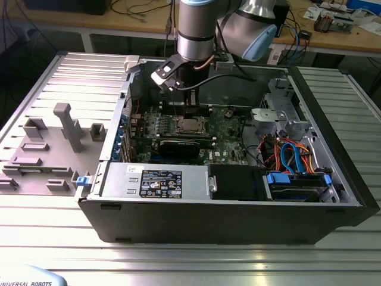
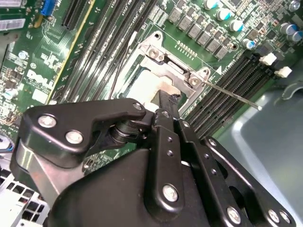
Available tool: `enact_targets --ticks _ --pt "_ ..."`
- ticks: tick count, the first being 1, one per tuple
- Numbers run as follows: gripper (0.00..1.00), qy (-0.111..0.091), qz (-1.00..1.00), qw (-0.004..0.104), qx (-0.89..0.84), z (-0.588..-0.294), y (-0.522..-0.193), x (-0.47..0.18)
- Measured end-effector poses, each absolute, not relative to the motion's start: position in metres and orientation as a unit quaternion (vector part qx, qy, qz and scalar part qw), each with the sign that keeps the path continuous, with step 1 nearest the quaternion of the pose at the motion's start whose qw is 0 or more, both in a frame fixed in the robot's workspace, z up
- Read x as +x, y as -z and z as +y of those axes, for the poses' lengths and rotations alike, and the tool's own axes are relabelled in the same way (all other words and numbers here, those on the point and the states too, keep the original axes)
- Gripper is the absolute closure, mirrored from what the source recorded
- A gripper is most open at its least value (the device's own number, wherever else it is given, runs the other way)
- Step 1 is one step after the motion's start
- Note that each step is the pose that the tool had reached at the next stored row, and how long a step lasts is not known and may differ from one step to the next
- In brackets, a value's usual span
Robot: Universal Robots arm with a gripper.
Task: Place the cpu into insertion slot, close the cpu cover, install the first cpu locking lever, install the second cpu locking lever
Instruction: 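Install the first cpu locking lever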
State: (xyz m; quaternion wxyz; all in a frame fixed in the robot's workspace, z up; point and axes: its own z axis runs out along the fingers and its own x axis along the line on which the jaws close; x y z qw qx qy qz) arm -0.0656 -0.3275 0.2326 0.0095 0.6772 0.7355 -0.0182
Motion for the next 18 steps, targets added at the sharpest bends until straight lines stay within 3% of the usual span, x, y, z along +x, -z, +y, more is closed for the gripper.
enact_targets --ticks 18 --pt "0.89 0.018 0.771 0.011 0.636 -0.328 -0.247 -0.066"
